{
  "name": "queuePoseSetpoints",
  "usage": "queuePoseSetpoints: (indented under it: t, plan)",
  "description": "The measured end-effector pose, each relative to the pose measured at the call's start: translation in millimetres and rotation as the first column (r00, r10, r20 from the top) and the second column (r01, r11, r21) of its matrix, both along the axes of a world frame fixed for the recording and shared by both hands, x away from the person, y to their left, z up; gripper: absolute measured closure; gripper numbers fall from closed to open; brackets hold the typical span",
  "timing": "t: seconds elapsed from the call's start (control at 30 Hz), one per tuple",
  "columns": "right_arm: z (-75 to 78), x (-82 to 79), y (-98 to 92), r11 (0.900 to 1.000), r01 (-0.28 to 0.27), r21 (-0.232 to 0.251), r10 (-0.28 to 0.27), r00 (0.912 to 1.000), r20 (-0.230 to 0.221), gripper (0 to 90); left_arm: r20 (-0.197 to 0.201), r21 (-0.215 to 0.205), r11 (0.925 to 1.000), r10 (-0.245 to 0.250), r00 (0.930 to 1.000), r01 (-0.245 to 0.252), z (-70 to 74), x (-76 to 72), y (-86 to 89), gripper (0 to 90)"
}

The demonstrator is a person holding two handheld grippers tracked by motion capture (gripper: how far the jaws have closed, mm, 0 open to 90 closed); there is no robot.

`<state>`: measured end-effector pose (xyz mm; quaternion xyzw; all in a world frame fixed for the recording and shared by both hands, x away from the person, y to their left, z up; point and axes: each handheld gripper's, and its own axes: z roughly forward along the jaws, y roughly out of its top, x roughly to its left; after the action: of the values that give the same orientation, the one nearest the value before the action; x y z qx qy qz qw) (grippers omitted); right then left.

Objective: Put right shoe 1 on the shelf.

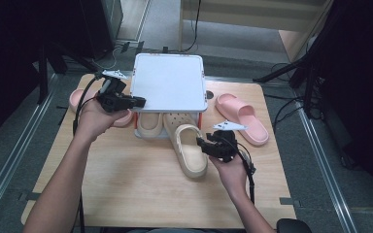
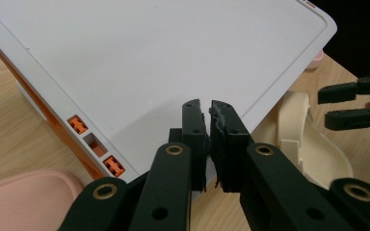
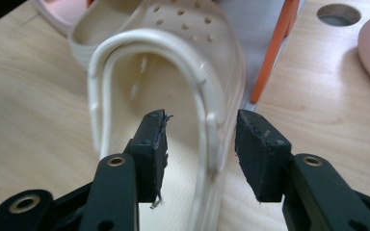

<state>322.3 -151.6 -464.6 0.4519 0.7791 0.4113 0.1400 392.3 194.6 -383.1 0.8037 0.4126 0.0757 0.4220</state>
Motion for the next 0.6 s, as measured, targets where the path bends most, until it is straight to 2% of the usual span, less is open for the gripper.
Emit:
queuePoseSetpoints:
  t: [0.07, 0.2, 0.33, 0.6]
  plan:
    - [-0.7, -7.3, -3.4, 1.000, -0.017, -0.006, 0.017, 0.9999, 0.001, 58.1, 0.001, 0.000, 1.0000, 0.000, 1.0000, 0.000, 0.0, 0.0, 0.1, 84.7]
    - [-4.8, -24.0, -10.2, 0.999, -0.048, 0.002, 0.048, 0.9988, 0.008, 70.0, 0.000, -0.003, 1.0000, -0.002, 1.0000, 0.002, -0.3, 0.3, 0.4, 84.7]
    - [-10.3, -38.4, -15.6, 0.997, -0.070, 0.010, 0.070, 0.9975, 0.012, 75.9, 0.000, -0.003, 1.0000, -0.006, 1.0000, 0.006, -0.2, 0.6, 0.8, 84.7]
    - [-26.8, -60.7, -19.1, 0.994, -0.106, -0.010, 0.107, 0.9943, 0.009, 87.9, 0.001, -0.011, 0.9999, -0.008, 1.0000, 0.009, -1.1, 1.6, 0.9, 84.8]
